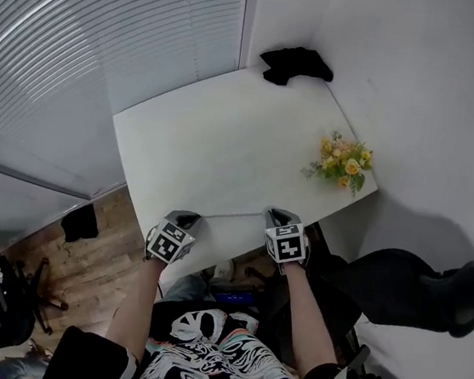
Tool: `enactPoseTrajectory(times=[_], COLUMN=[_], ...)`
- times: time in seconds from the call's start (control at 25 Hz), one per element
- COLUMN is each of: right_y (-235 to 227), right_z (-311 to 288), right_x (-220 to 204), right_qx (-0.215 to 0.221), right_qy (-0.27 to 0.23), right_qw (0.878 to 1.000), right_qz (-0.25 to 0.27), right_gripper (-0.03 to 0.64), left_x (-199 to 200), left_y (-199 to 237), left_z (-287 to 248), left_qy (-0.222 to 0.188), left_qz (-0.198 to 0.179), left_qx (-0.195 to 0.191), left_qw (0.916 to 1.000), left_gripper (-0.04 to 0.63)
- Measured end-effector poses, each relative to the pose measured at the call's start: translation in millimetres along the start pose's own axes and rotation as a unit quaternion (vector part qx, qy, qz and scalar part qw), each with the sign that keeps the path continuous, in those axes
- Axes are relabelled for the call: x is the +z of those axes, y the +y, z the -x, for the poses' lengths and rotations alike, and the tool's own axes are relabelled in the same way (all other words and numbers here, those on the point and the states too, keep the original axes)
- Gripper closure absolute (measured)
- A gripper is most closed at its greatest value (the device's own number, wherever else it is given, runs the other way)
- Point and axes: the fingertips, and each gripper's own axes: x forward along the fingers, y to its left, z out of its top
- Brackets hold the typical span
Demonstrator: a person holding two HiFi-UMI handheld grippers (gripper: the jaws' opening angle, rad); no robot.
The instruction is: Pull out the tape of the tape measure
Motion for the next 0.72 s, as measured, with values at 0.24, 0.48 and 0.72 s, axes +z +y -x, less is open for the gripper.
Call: enactPoseTrajectory(times=[0.24,0.48,0.72], right_y=[-0.1,-0.2,-0.5], right_z=[0.2,1.7,0.4], right_x=[-0.3,-0.8,0.0], right_qx=[0.001,0.007,-0.003], right_qy=[-0.004,-0.004,-0.009], right_qw=[1.000,1.000,1.000], right_qz=[-0.001,-0.007,-0.018], right_gripper=[0.580,0.580,0.580], left_x=[-1.3,-1.2,-2.2], left_y=[2.5,2.5,1.7], left_z=[0.8,1.1,0.8], left_qy=[-0.001,-0.003,-0.004], left_qz=[0.011,0.017,0.002], left_qx=[0.012,0.017,0.008], left_qw=[0.9999,0.9997,1.0000], left_gripper=[0.588,0.588,0.589])
